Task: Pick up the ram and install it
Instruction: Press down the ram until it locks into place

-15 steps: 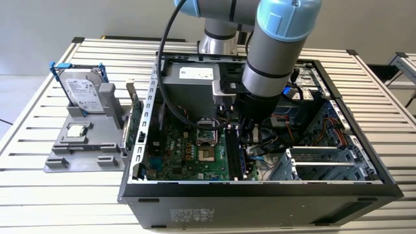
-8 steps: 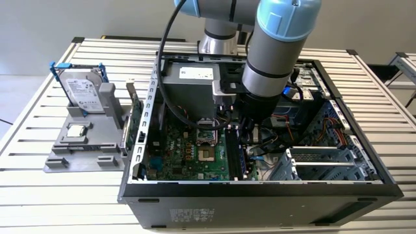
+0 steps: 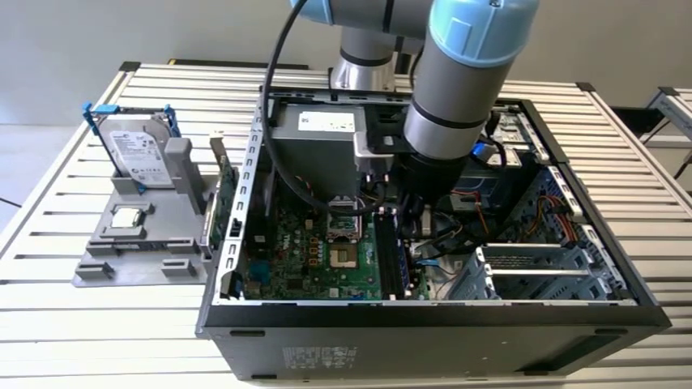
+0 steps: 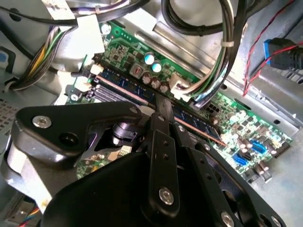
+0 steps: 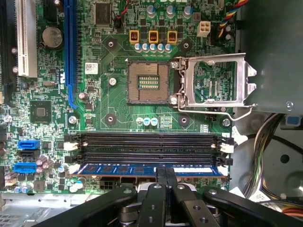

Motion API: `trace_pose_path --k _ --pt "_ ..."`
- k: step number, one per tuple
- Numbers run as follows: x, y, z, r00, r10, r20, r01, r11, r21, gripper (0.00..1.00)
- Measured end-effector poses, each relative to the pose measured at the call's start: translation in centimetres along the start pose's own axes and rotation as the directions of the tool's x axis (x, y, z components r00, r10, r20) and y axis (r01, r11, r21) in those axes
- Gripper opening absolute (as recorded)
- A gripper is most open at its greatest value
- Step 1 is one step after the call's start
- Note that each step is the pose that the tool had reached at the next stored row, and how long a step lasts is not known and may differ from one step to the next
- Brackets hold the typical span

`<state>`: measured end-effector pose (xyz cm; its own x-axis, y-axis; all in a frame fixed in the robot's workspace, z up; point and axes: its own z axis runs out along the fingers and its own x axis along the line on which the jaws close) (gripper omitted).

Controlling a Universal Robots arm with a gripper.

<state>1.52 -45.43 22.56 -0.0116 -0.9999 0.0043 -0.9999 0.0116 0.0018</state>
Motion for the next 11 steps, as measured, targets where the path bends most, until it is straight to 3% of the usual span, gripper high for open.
trace_pose_path --k 4,11 --pt "0.01 0.00 -1.13 1.0000 0.000 -0.0003 0.000 1.0000 -0.0001 0.00" --pt "0.02 0.01 -2.49 1.0000 0.000 -0.0003 0.000 1.0000 -0.0003 0.00"
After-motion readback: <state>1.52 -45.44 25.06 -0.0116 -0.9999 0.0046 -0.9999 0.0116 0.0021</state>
